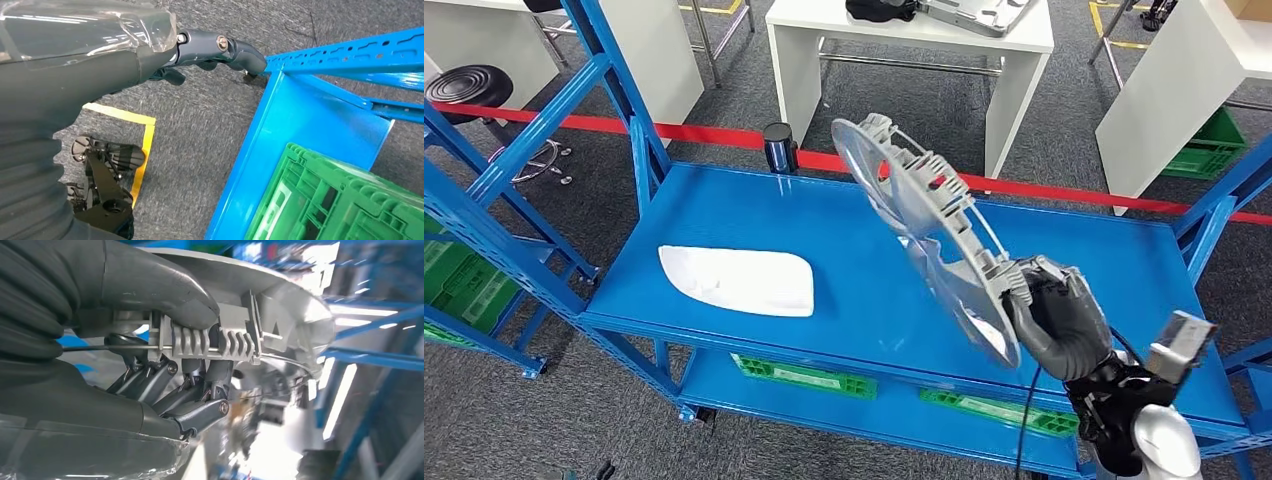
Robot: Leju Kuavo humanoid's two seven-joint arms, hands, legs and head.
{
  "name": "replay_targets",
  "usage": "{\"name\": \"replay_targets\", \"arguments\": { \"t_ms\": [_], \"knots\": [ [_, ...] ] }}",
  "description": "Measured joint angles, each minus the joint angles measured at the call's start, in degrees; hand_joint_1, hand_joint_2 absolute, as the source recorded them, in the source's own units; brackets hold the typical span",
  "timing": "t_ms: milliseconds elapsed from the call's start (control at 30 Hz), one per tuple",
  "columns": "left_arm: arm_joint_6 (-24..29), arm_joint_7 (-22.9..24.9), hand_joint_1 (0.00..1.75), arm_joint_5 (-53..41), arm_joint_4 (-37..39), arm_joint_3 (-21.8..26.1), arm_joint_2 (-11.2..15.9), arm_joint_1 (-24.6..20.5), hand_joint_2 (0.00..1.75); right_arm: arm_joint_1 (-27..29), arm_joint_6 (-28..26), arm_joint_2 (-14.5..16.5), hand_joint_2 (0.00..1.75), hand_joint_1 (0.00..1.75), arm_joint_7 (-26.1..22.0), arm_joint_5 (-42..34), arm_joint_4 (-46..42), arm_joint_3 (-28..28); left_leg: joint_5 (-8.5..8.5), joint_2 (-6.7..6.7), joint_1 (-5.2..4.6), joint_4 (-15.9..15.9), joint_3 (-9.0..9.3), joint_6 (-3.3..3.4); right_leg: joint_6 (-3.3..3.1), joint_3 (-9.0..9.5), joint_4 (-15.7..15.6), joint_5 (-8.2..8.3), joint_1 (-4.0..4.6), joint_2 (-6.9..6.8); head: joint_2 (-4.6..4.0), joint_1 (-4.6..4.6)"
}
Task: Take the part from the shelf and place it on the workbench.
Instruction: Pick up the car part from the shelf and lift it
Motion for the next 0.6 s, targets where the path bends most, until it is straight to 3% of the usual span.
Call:
{"name": "replay_targets", "arguments": {
  "t_ms": [67, 133, 233, 300, 400, 433, 467, 500, 533, 600],
  "knots": [
    [-0.5, -0.5, 0.0, -0.1, -0.6, 0.2, -0.3, 0.0, 1.75, -0.7, 1.7, 0.1, 1.75, 1.66, -0.4, -3.5, -0.3, 0.3, -0.44, -0.11, -0.01, 0.6, -0.08, -0.39, 0.76, 3.93, -8.2, 3.22, -0.18, -0.1, -0.01, 0.03],
    [-1.0, -1.0, 0.0, -0.1, -1.3, 0.3, -0.5, 0.1, 1.75, -1.3, 3.5, 0.1, 1.75, 1.66, -1.1, -6.5, -1.1, 0.9, -0.94, -0.18, -0.22, 1.3, -0.46, -0.91, 0.24, 6.36, -13.2, 4.85, -0.12, -0.13, -0.01, -0.04],
    [-1.8, -1.5, 0.0, -0.2, -2.6, 0.3, -0.6, 0.5, 1.75, -1.9, 5.2, 0.1, 1.75, 1.66, -1.7, -10.2, -2.9, 2.0, -1.09, -0.26, -0.11, 1.5, -0.77, -1.54, -1.05, 6.5, -13.7, 4.93, 0.07, -0.06, -0.01, -0.05],
    [-2.1, -1.8, 0.0, -0.3, -3.2, 0.3, -0.7, 0.6, 1.75, -2.1, 5.8, 0.2, 1.75, 1.66, -1.7, -11.3, -4.2, 2.6, -2.35, -0.28, 0.14, 3.5, -1.8, -2.5, -1.71, 6.76, -14.2, 5.17, -0.26, -0.07, -0.02, -0.16],
    [-2.5, -2.5, 0.0, -0.8, -3.8, 0.3, -0.8, 0.9, 1.75, -2.2, 7.1, 0.5, 1.75, 1.66, -1.7, -12.6, -6.3, 3.3, -7.33, -0.08, 0.71, 14.4, -7.11, -3.51, -2.08, 6.99, -14.5, 5.31, -0.37, -0.13, -0.01, -0.29],
    [-2.6, -3.0, 0.0, -1.1, -3.8, 0.3, -0.8, 1.0, 1.75, -2.2, 7.6, 0.7, 1.75, 1.66, -1.7, -13.0, -7.2, 3.5, -8.39, -0.04, 0.94, 17.7, -8.8, -3.6, -2.1, 7.01, -14.5, 5.29, -0.3, -0.11, -0.01, -0.3],
    [-2.7, -3.5, 0.0, -1.5, -3.8, 0.4, -0.8, 1.1, 1.75, -2.2, 8.3, 1.0, 1.75, 1.66, -1.6, -13.3, -8.2, 3.7, -8.27, -0.01, 1.06, 18.8, -9.55, -3.61, -2.12, 7.05, -14.5, 5.27, -0.23, -0.06, -0.02, -0.29],
    [-2.7, -4.0, 0.0, -2.1, -3.9, 0.4, -0.8, 1.1, 1.75, -2.4, 9.1, 1.3, 1.75, 1.66, -1.5, -13.7, -9.3, 4.0, -7.03, -0.01, 1.09, 17.6, -9.18, -3.53, -2.13, 7.11, -14.5, 5.26, -0.16, 0.04, -0.02, -0.3],
    [-2.6, -4.4, 0.0, -2.7, -4.0, 0.4, -0.8, 1.2, 1.75, -2.7, 9.9, 1.6, 1.75, 1.66, -1.3, -14.0, -10.6, 4.3, -5.03, -0.01, 1.09, 14.4, -7.78, -3.33, -2.14, 7.2, -14.5, 5.25, -0.08, 0.16, -0.02, -0.3],
    [-2.6, -4.7, 0.0, -3.6, -4.2, 0.5, -0.7, 1.1, 1.75, -3.7, 12.1, 2.2, 1.75, 1.66, -1.0, -14.7, -13.3, 5.0, -1.32, -0.03, 0.82, 5.9, -3.74, -2.51, -2.11, 7.33, -14.5, 5.24, 0.11, 0.37, -0.01, -0.27]
  ]
}}
